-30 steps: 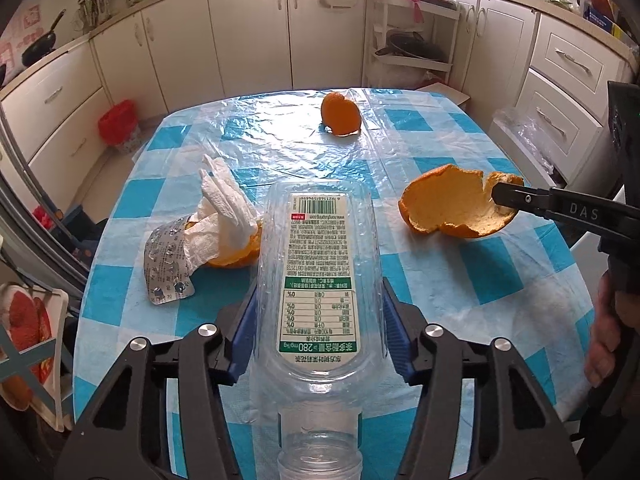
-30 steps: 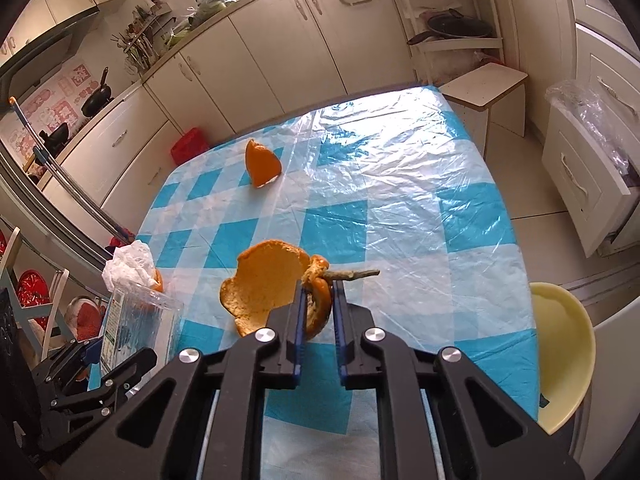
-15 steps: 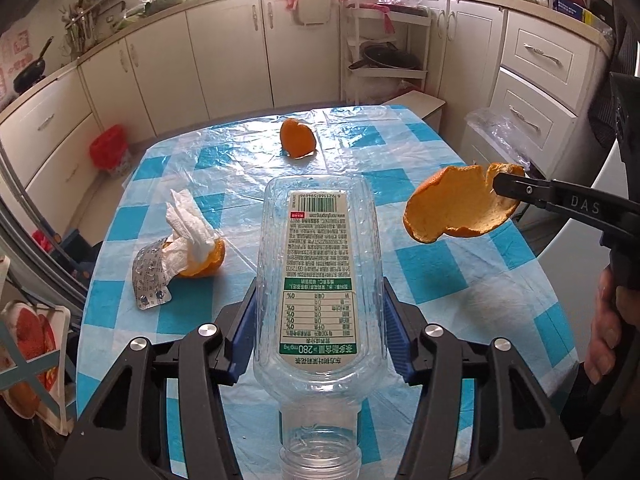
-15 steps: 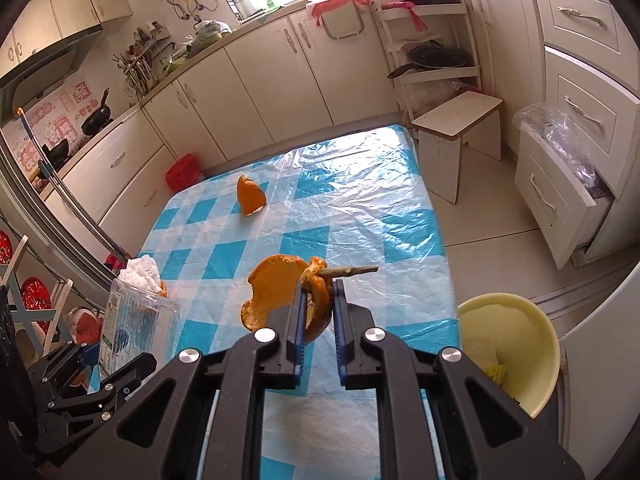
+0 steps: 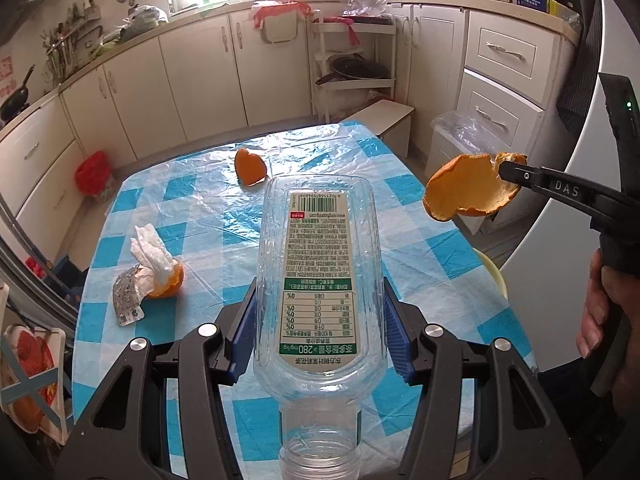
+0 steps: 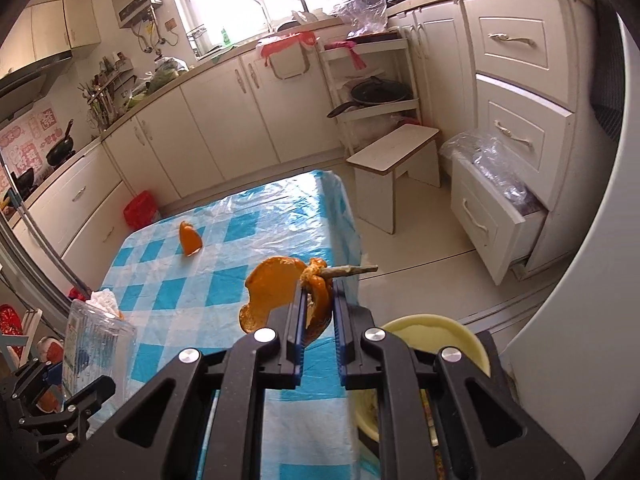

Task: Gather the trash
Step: 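Carry the orange peel with the right gripper to the yellow bin and release, then lower the clear plastic bottle into the yellow bin and open the left gripper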

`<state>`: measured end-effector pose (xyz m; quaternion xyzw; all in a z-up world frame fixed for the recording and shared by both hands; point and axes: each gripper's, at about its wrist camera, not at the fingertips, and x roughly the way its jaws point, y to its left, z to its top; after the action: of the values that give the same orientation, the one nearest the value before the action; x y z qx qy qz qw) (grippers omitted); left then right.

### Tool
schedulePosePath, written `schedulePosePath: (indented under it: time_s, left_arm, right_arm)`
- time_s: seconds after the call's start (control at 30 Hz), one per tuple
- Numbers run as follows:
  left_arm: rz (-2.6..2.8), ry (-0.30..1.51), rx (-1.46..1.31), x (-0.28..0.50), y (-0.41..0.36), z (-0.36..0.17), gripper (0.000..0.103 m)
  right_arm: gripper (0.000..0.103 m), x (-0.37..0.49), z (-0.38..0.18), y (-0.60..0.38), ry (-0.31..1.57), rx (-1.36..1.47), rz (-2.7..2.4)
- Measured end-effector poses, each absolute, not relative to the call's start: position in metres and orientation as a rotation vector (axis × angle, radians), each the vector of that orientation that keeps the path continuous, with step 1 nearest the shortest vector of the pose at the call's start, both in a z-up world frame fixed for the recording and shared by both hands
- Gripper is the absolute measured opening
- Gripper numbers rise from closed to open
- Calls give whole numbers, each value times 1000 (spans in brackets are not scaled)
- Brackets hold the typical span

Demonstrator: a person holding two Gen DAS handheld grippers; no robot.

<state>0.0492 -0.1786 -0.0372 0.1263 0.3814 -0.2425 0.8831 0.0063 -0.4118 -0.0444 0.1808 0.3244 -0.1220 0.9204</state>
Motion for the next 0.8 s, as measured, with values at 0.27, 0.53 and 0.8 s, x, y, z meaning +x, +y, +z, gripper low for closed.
schedulePosePath:
  time_s: [0.27,0.53,0.8]
  left_arm:
    - [-582,794,205,44,-203,-27,53]
    - [-637,807,167,45,-228,-26,53]
    - [-702,869,115,56,-264,-40,53]
  right_arm:
    - [13,-3,-49,-443,682,287,-461]
    - [18,6,-100,-470,847,307,-536]
    - [45,-11,-96,-491,785,536,-485]
